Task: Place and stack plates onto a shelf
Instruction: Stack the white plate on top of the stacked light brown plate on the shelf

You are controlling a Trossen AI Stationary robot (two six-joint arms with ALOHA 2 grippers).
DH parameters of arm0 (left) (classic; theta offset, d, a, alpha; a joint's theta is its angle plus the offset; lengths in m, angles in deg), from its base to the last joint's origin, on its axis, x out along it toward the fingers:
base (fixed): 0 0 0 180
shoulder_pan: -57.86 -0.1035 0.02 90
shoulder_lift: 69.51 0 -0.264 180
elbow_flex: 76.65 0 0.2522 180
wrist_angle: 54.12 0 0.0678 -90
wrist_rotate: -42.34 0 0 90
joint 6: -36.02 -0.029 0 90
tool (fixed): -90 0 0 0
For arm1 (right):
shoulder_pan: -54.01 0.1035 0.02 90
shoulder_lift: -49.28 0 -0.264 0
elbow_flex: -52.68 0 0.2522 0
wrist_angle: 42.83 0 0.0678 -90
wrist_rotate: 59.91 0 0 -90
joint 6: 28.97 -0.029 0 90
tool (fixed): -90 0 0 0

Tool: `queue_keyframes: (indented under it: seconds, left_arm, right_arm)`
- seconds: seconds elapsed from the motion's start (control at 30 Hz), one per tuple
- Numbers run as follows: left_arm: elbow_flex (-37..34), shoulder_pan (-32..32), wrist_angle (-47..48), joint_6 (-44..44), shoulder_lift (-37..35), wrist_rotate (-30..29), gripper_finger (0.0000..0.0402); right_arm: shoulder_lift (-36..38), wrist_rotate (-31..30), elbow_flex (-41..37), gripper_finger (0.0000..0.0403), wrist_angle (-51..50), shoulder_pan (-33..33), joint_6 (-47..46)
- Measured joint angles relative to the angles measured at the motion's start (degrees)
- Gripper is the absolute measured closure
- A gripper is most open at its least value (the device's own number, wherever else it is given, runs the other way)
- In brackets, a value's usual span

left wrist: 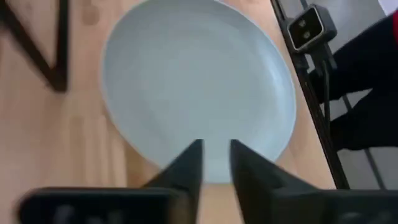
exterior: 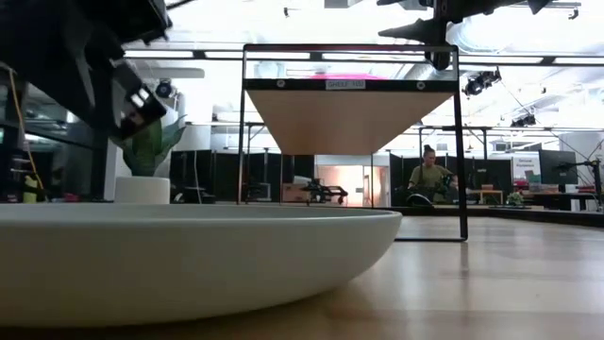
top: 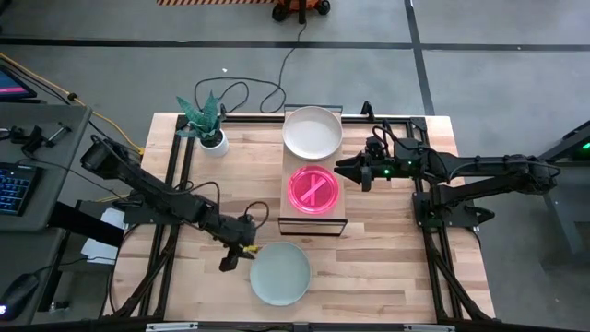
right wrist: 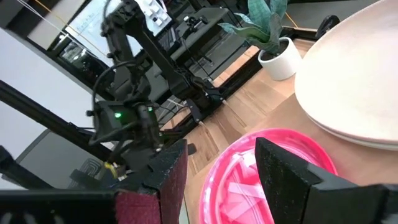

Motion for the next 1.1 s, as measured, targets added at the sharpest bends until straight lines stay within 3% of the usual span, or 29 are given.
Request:
queue_keyframes:
  seconds: [0.1,0.43,0.67,0.9,1.1]
  left_arm:
    - [1.67,0.36,0.17,-0.22,3.39,-0.30,0.0389]
    - [11.66,-0.10,2.04,-5.53,18.47,0.72,0.0401]
    - [13.07,-0.40,10.26,-4.46,17.70,2.22,0.0401]
    - [13.03,0.93,24.57,-5.48,17.63,2.32,0.0401]
    - [12.99,1.09,36.58,-5.81,13.35,-0.08,0.0401]
  right_arm:
    - [0.00,0.00,0.00,0.0232,-0.08,0.00,0.02]
    - [0.00,0.00,0.00,0.0232,-1.64,0.00,0.01]
    - [0.00,0.00,0.00,0.0232,-2.46,0.00,0.03]
    - [0.00,0.00,0.00,0.0232,-2.96,0.00,0.04]
    - [0.02,0.00,0.00,0.0232,-3.29,0.00,0.03]
